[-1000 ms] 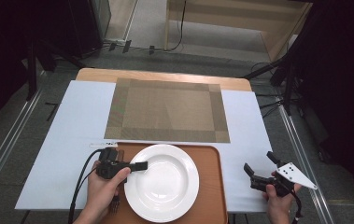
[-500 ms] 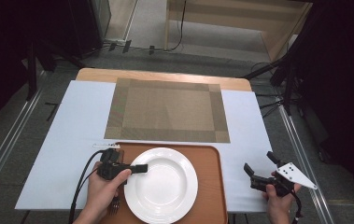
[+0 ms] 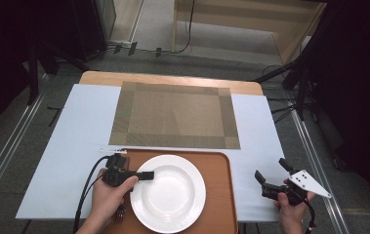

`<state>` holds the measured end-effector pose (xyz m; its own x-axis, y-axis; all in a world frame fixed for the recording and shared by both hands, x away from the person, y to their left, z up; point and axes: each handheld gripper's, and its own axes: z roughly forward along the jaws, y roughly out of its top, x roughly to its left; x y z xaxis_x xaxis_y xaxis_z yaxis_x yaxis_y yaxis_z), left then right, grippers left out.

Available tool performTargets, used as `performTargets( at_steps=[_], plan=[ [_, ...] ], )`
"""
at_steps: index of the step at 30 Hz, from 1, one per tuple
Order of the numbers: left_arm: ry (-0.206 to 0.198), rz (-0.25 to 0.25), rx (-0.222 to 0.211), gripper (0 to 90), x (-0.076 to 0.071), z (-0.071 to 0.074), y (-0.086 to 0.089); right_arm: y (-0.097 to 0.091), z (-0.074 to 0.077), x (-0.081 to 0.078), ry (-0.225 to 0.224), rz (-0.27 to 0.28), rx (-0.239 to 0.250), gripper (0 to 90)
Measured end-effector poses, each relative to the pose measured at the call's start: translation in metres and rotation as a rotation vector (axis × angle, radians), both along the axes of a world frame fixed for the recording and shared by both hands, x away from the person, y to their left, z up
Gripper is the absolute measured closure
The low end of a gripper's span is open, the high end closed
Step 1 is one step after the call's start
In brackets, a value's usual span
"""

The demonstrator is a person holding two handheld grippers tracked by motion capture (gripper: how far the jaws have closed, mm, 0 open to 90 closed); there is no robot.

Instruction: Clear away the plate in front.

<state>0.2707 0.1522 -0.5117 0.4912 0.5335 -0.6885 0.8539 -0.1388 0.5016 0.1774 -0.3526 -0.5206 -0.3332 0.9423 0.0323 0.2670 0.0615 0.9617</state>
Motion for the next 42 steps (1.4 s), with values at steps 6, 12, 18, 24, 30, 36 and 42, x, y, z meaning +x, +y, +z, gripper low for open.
performTargets(
  at_steps=[6, 12, 18, 24, 30, 36, 42],
  plan=[
    [-0.050, 0.023, 0.118, 73.6, -0.002, 0.004, -0.004, 0.000, 0.000, 0.000, 0.000, 0.000, 0.002, 0.0],
    [-0.109, 0.045, 0.214, 67.0, -0.005, 0.007, -0.006, 0.000, 0.000, 0.000, -0.001, 0.000, 0.000, 0.0],
    [-0.151, 0.053, 0.264, 63.9, -0.007, 0.008, -0.008, 0.000, 0.000, 0.000, -0.001, -0.001, -0.001, 0.0],
    [-0.159, 0.032, 0.272, 63.9, -0.005, 0.008, -0.008, 0.000, 0.000, 0.001, -0.002, -0.002, -0.006, 0.0],
    [-0.248, 0.054, 0.250, 52.5, -0.008, 0.017, -0.005, 0.000, 0.000, 0.000, -0.002, -0.005, -0.004, 0.0],
    [-0.301, 0.043, 0.182, 39.7, -0.009, 0.021, 0.003, 0.000, 0.000, 0.001, -0.006, -0.005, -0.008, 0.0],
    [-0.403, 0.048, 0.144, 12.8, -0.013, 0.029, 0.008, 0.000, 0.000, 0.001, -0.004, -0.002, -0.007, 0.0]
  ],
)
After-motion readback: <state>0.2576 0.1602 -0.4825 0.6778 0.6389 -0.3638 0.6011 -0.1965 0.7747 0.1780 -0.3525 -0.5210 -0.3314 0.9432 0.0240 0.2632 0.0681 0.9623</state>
